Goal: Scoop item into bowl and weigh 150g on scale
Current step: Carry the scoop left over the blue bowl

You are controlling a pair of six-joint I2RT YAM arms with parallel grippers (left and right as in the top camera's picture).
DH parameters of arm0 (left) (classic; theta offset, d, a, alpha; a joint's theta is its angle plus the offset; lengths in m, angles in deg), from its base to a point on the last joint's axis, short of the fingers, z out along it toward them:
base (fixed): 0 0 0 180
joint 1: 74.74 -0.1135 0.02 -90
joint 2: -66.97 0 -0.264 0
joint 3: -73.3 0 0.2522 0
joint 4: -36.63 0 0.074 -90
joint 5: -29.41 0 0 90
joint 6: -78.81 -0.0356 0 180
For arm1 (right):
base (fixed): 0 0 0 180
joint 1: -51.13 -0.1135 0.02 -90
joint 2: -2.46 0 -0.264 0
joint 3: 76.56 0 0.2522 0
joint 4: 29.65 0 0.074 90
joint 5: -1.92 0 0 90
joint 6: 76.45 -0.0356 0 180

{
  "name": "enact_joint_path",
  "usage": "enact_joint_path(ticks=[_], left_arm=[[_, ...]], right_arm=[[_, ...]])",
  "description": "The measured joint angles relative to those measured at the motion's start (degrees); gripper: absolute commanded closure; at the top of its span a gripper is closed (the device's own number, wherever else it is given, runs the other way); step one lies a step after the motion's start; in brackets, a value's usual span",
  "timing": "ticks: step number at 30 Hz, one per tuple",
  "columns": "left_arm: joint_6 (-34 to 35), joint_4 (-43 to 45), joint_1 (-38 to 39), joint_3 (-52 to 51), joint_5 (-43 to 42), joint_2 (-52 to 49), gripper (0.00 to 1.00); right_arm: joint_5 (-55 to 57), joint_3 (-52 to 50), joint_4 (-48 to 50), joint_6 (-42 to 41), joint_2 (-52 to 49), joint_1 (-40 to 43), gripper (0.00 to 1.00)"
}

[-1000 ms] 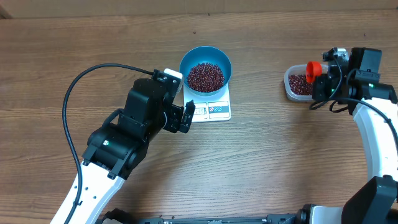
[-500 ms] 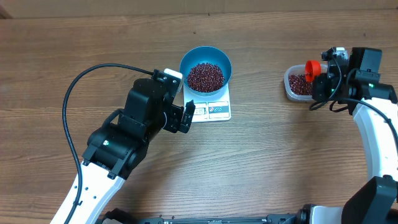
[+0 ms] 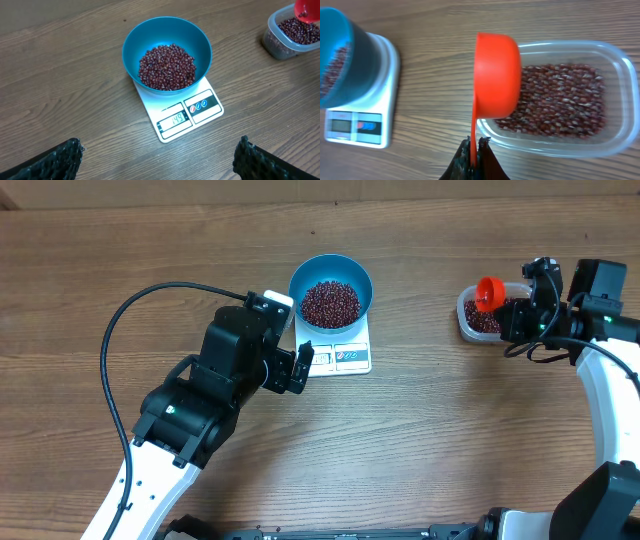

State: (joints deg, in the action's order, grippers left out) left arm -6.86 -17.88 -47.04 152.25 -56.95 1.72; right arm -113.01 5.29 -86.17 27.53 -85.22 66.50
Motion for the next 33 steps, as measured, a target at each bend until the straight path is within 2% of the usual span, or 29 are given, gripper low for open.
enact_joint_path(ticks=[8,13,17,25,33], left_arm=[[0.00,-0.02,0.00,0.00,0.00,0.00,0.00],[0.00,0.00,0.00,0.00,0.00,0.00,0.00],[0.00,-0.02,0.00,0.00,0.00,0.00,0.00],[0.00,0.00,0.00,0.00,0.00,0.00,0.01],[0.00,0.00,0.00,0.00,0.00,0.00,0.00]], right_arm=[[-15.28,0.00,-0.09,-0.28,0.00,0.33,0.96],[-19.58,0.00,0.92,-0.48,0.00,-1.66,0.96],[-20.81,0.00,4.22,-0.48,0.00,-6.43,0.96],[-14.60,0.00,16.31,-5.11,0.00,-20.81,0.96],[-2.45,0.00,22.64,-6.25,-0.11,-29.42,0.96]])
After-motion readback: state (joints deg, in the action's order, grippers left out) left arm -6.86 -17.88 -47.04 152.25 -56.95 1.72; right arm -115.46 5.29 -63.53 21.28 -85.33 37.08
